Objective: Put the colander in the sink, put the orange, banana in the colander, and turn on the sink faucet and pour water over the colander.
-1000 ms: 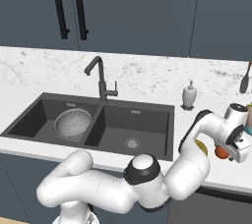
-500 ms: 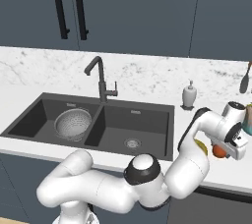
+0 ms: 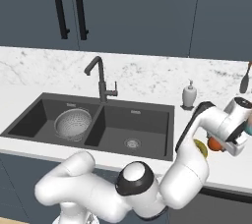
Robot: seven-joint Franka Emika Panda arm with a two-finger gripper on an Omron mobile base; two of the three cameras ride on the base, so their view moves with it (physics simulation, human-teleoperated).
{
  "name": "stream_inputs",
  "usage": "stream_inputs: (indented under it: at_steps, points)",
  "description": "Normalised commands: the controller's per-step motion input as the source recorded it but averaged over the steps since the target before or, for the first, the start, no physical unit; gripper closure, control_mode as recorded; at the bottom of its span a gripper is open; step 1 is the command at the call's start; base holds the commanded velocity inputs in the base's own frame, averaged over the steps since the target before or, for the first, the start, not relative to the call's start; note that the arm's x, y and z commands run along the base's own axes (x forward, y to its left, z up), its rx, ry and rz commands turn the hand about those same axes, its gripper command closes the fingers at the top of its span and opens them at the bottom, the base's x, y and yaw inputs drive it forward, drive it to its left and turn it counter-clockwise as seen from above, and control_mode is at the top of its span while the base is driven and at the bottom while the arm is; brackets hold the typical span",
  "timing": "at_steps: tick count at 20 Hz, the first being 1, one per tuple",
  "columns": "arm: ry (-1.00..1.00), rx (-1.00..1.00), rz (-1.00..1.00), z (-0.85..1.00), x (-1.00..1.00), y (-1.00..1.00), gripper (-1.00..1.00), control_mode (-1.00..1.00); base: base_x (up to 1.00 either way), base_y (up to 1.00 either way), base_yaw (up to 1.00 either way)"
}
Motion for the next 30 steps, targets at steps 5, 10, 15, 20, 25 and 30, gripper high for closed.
stream_inputs:
  at_steps: [5, 10, 15, 20, 25, 30]
  points:
    - [-0.07, -0.08, 0.08, 0.74, -0.27, 1.0, 1.0, -1.0, 0.0, 0.0, 0.0]
    - [0.0, -0.19, 0.04, 0.72, -0.14, 1.0, 1.0, -1.0, 0.0, 0.0, 0.0]
    - [-0.01, -0.2, 0.03, 0.37, -0.45, 1.0, 1.0, -1.0, 0.0, 0.0, 0.0]
    - [-0.02, -0.21, 0.0, 0.01, -0.44, 1.0, 1.0, -1.0, 0.0, 0.0, 0.0]
    - [-0.15, 0.03, 0.0, 0.02, -0.26, 1.0, 1.0, -1.0, 0.0, 0.0, 0.0]
    - [-0.09, 0.11, 0.0, 0.17, -0.15, 1.0, 1.0, -1.0, 0.0, 0.0, 0.0]
